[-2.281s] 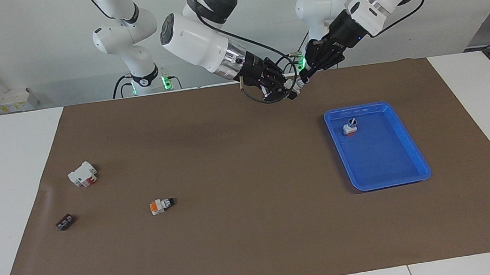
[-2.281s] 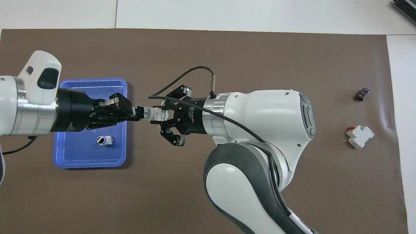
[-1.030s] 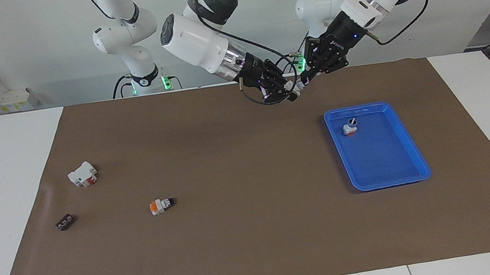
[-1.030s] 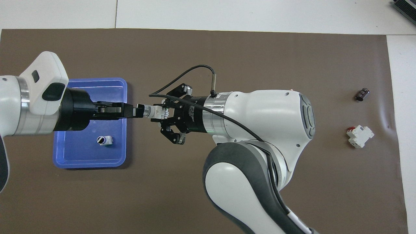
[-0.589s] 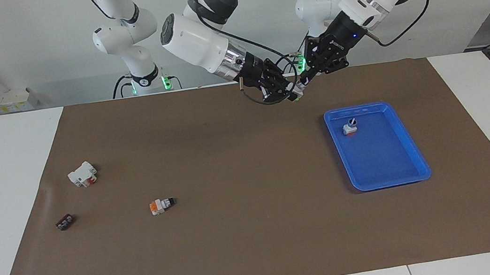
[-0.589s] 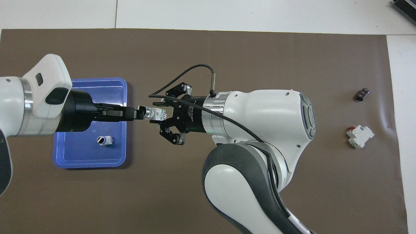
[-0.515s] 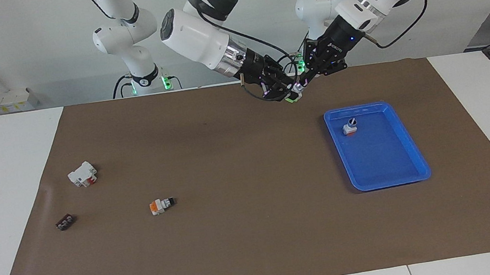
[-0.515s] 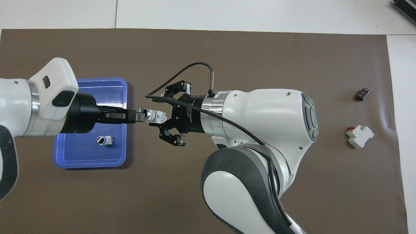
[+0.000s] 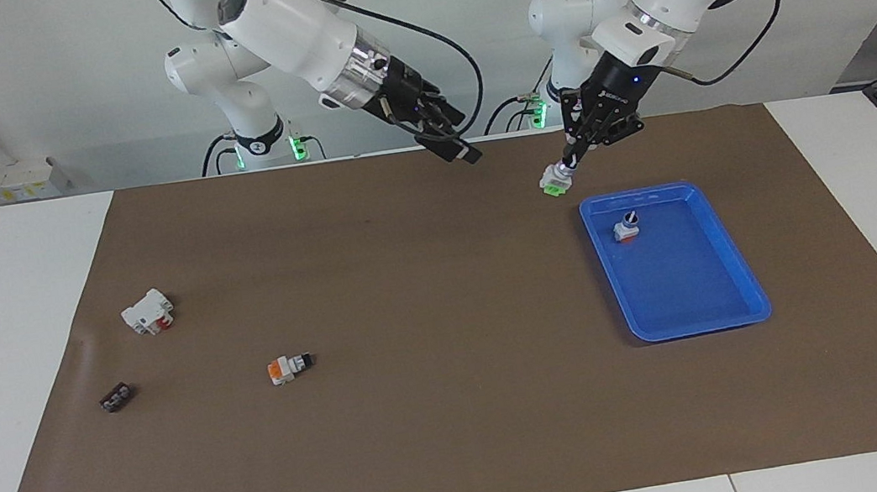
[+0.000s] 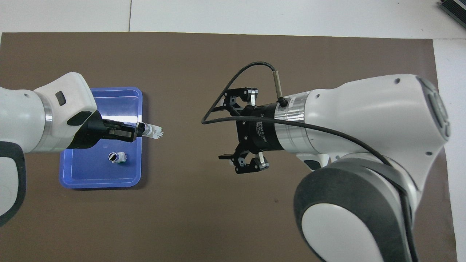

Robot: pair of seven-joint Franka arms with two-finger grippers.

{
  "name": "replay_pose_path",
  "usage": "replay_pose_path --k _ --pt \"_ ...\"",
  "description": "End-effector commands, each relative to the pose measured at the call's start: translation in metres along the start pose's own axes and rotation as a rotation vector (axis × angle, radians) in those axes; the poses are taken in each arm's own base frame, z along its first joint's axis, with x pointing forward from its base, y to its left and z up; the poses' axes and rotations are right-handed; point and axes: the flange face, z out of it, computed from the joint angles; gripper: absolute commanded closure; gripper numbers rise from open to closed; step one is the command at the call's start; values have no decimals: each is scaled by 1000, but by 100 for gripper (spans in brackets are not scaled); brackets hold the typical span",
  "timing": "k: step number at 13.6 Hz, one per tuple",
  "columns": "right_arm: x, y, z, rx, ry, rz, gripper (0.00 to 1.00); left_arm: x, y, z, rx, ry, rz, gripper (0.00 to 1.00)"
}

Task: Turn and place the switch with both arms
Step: 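Open the right gripper and pull it back from the switch, then lower the switch into the tray while the right gripper returns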

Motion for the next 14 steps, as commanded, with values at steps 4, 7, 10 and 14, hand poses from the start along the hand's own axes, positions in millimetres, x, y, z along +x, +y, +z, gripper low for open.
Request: replay_pose_path --k 4,7,10,14 --pt "48 18 -49 -155 374 -530 0 -4 -72 9 191 26 68 100" --pt "118 2 -93 -244 489 -821 0 -3 -110 41 240 -3 74 100" --pt "169 5 -135 -441 573 -1073 0 -10 -153 77 257 -48 27 100" --pt "191 6 -159 -503 583 -1125 0 -28 -198 116 255 -74 -43 100"
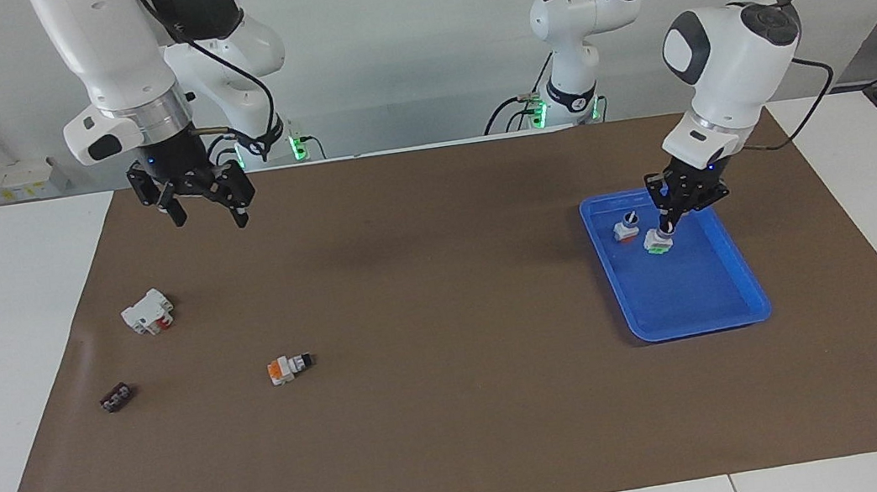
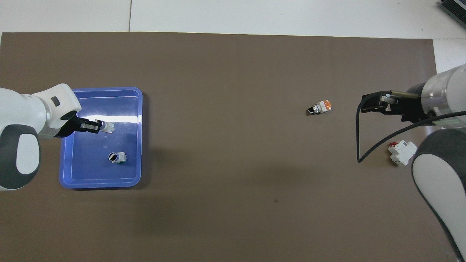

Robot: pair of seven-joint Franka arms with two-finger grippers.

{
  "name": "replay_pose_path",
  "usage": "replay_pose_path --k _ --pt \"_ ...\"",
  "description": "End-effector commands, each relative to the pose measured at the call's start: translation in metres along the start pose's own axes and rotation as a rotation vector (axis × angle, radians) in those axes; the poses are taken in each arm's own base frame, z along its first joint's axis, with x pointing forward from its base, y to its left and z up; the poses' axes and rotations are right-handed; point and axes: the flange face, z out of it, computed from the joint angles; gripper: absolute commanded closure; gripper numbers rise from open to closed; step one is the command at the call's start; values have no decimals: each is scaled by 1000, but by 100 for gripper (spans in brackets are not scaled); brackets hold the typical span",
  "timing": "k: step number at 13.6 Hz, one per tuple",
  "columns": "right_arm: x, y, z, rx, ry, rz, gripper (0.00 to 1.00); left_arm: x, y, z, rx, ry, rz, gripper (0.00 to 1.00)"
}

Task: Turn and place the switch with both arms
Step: 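Lower the switch into the tray while the right gripper returns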

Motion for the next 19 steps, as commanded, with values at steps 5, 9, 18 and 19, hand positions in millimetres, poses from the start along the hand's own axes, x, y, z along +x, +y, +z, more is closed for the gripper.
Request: replay_pose_path --k 5,9,18,19 --pt "6 5 -12 -15 11 -42 0 -63 -70 36 13 -51 -152 100" --pt "6 9 -11 -18 -1 -47 0 -75 -68 41 7 -81 -280 100" --pt "15 55 -14 -24 -41 -88 0 -25 -28 -39 118 -70 -109 1" --pt "16 54 -14 -25 -41 -100 0 -15 -19 -59 122 -54 -93 1"
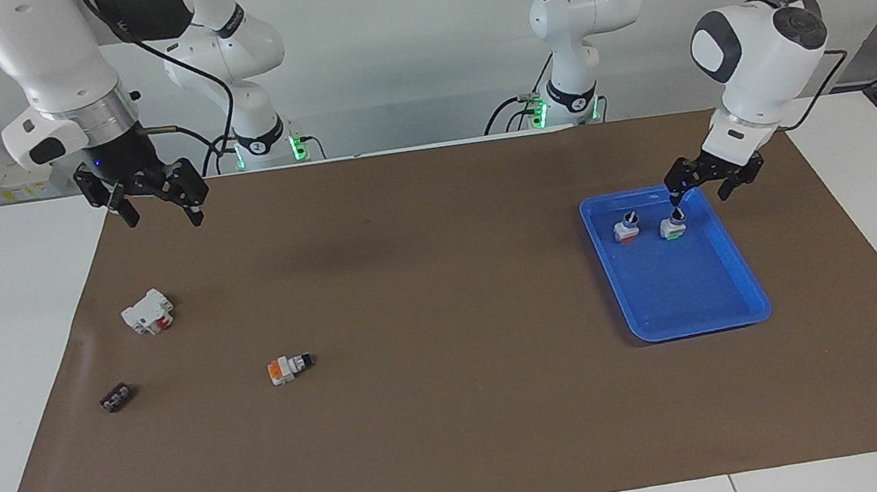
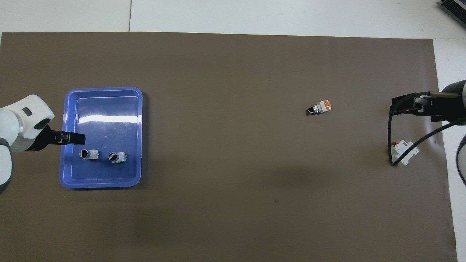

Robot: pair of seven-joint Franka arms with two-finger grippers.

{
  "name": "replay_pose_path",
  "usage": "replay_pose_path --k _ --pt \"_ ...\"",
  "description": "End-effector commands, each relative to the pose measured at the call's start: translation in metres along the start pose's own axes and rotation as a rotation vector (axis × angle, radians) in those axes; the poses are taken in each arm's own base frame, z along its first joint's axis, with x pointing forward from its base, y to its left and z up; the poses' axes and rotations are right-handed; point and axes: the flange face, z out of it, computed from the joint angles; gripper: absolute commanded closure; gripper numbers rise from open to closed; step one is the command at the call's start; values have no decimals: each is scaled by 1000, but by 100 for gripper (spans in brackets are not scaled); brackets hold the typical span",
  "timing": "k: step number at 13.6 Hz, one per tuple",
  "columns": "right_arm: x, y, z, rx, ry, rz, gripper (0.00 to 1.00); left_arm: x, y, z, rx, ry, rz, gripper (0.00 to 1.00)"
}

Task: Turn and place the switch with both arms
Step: 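Open the left gripper and withdraw it from the tray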

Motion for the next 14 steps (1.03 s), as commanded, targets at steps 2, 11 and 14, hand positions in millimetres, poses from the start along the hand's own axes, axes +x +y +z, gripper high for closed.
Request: replay_pose_path --k 2,11,14 --pt "2 0 -5 -16 -9 -39 0 20 36 -75 48 31 65 1" --pt "-2 -6 -8 -22 -12 -53 0 52 54 -191 -10 -10 88 0" --pt "-4 -10 -9 -39 -17 -65 0 41 57 -184 -3 -29 84 0"
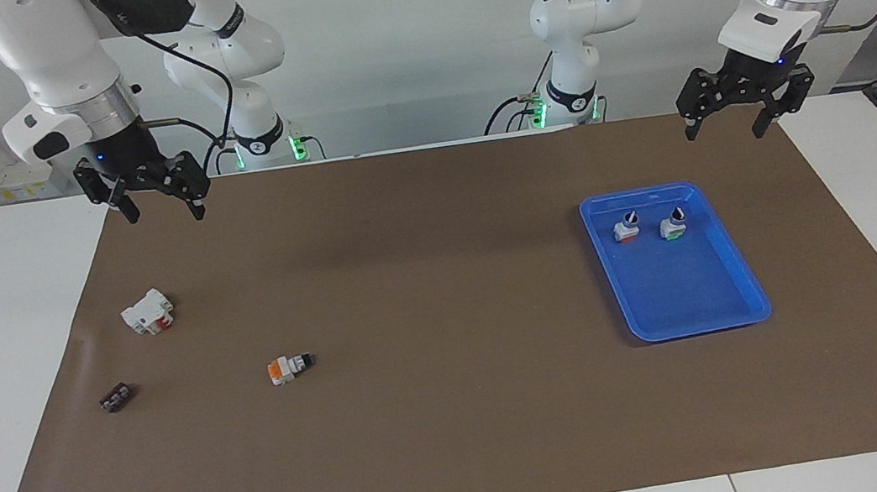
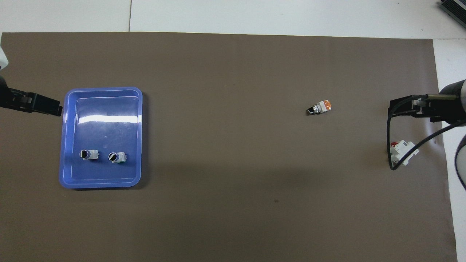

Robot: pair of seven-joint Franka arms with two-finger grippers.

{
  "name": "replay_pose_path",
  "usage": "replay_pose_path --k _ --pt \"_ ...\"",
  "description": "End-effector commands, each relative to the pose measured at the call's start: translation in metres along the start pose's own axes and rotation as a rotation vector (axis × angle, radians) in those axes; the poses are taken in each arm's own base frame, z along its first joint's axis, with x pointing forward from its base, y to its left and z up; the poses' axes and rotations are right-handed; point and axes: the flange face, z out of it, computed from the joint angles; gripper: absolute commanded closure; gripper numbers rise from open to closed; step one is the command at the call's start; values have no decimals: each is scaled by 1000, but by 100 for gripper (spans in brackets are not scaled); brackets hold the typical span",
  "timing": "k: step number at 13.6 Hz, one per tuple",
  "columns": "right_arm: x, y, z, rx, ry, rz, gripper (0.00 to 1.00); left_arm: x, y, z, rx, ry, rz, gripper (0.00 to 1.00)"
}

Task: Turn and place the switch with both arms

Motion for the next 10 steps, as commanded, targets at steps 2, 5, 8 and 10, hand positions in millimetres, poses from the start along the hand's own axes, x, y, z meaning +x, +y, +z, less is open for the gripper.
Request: replay_pose_path --k 2,5,8,10 --pt "-3 -5 -5 -43 -7 -41 0 -6 3 0 -10 -25 -63 0" --pt "-7 -10 -4 -41 -16 -42 0 -11 7 1 -9 -43 -117 0" --pt "-13 -9 -2 -53 -45 -39 0 -14 7 5 -8 -49 -115 0" --pt "-10 -2 -3 -49 -37 -25 0 -15 -2 5 -8 -47 -132 0"
